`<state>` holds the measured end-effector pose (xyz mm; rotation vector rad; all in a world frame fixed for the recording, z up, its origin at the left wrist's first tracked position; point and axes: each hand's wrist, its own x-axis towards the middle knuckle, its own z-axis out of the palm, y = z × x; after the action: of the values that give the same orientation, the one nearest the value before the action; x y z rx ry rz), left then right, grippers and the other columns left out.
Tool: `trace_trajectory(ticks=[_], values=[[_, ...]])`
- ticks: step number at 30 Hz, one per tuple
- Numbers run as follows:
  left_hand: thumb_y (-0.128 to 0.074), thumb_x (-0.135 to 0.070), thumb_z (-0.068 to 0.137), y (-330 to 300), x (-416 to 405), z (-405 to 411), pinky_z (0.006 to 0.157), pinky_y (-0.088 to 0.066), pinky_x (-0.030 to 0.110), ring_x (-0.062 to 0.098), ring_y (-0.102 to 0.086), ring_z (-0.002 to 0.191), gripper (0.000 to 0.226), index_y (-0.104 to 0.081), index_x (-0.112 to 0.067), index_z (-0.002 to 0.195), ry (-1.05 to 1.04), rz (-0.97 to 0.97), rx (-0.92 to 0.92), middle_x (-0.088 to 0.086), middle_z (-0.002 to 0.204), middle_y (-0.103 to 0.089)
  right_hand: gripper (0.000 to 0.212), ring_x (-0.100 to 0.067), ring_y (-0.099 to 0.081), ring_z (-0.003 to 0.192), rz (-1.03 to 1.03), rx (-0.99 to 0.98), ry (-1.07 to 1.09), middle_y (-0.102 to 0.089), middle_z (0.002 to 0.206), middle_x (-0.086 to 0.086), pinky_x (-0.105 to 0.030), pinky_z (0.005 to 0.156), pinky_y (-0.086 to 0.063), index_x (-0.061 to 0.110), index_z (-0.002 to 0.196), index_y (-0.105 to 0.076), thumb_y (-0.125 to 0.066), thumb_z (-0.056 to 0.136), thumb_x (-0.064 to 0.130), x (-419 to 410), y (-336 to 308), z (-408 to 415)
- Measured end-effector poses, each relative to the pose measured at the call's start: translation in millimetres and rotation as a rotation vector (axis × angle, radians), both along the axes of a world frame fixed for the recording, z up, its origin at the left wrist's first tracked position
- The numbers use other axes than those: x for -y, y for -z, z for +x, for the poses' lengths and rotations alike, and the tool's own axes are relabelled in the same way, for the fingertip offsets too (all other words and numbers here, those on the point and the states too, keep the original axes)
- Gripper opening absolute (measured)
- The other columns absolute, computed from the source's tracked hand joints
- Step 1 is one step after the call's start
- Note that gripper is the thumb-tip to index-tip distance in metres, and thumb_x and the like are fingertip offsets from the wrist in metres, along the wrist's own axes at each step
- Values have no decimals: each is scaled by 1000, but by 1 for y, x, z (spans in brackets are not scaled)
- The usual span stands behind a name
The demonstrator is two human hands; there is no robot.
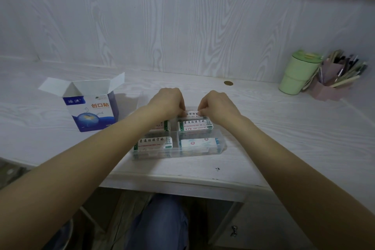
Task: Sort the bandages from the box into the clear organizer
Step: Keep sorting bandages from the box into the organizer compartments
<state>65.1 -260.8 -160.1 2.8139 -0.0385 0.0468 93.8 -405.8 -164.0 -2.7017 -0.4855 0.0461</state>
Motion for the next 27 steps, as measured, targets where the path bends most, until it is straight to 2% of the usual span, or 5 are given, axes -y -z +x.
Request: trace_trajectory(ticks=[6,12,16,21,27], values=[[-68,-23,86,-2,-1,-3,73,-40,25,16,-51,84,22,-72,-12,105,0,-8,-4,7,104,-69,9,-23,-64,89,-4,-7,8,-70,93,-8,-30,69,-49,11,92,-74,-68,85,12,0,-4,-3],[-63,-24,90,-19,-9,-19,86,-36,25,22,-55,107,26,-68,-12,113,25,10,76,7,114,-64,22,-19,-59,94,1,23,-15,-65,100,-3,-31,76,-48,12,105,-68,-68,87,25,1,-18,-11],[-62,-24,90,-37,-26,-45,78,-33,19,11,-49,90,28,-65,-15,116,25,-36,171,6,112,-62,20,-18,-63,92,111,85,-81,-69,101,-4,-37,84,-52,13,103,-70,-62,91,28,-10,-30,-24],[-65,-21,88,-49,-63,-78,77,-34,20,10,-49,89,25,-65,-19,113,-65,-84,340,3,108,-55,22,-15,-58,100,233,178,-246,-65,113,-1,-26,86,-45,16,111,-67,-56,94,25,-48,-46,-46],[-69,-21,83,-51,-118,-96,99,-36,35,26,-37,127,61,-43,-16,138,-237,99,354,9,140,-43,42,-17,-33,137,117,284,-484,-35,150,-1,-31,110,-27,19,139,-45,-49,98,20,-101,-49,-61]])
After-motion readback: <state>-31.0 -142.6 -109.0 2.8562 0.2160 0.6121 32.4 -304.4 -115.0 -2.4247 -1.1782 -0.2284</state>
